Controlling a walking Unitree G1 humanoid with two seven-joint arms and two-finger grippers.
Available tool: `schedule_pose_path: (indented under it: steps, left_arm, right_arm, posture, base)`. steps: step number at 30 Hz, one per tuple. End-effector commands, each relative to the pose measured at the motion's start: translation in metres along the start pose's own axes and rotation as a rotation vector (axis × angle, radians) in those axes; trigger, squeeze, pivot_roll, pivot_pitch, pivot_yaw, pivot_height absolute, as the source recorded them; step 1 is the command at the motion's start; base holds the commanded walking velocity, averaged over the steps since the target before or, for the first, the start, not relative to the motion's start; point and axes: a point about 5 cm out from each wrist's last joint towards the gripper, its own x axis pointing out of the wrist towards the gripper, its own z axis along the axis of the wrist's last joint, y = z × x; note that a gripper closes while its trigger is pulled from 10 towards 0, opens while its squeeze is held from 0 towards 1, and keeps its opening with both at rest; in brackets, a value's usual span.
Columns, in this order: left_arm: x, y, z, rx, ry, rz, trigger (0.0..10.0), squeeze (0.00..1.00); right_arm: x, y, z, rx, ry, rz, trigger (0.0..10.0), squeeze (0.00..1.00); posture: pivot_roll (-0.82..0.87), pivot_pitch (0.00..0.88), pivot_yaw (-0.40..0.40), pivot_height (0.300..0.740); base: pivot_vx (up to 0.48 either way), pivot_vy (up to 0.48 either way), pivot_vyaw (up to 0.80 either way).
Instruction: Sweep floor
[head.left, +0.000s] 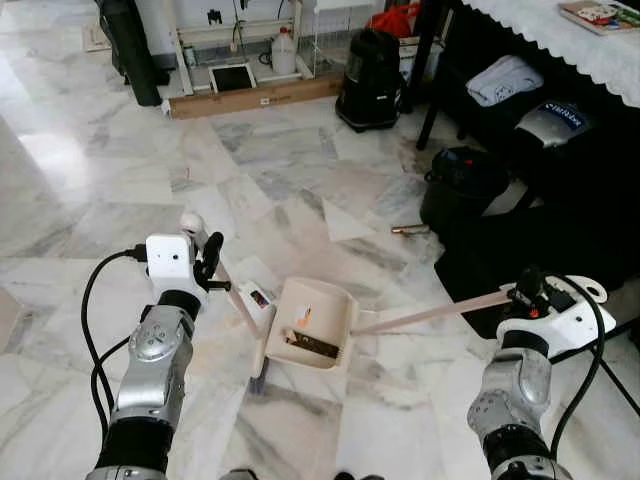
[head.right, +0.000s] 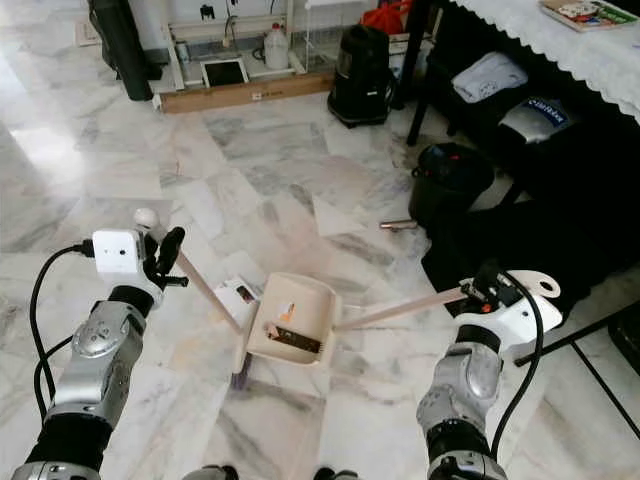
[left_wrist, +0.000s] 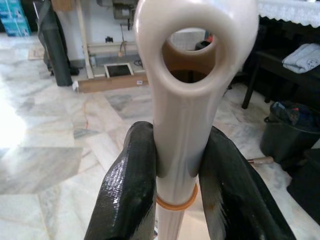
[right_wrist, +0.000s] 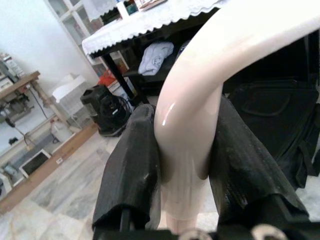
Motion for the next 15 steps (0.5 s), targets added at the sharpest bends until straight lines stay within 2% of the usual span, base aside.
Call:
schedule_pose_path:
  steps: [1, 7, 15]
  left_arm:
    - [0.0, 0.003, 0.013, 0.039, -0.079, 0.025, 10.0, 0.0]
    - [-0.005, -0.003, 0.018, 0.133, -0.126, 0.025, 10.0, 0.0]
    - [-0.008, -0.011, 0.01, 0.168, -0.118, 0.019, 10.0, 0.0]
  right_arm:
    - [0.001, 0.002, 0.007, -0.025, -0.034, 0.029, 10.0, 0.0]
    - [-0.004, 0.001, 0.009, -0.094, -0.05, 0.041, 10.0, 0.0]
    - [-0.01, -0.004, 0.013, -0.116, -0.056, 0.021, 10.0, 0.0]
  posture:
    - [0.2, 0.079, -0.078, 0.74]
    - [0.19, 0.069, -0.078, 0.74]
    - [0.18, 0.024, -0.078, 0.74]
  base:
    - [0.0, 0.0, 0.0]
    - [0.0, 0.0, 0.0]
    - [0.0, 0.0, 0.0]
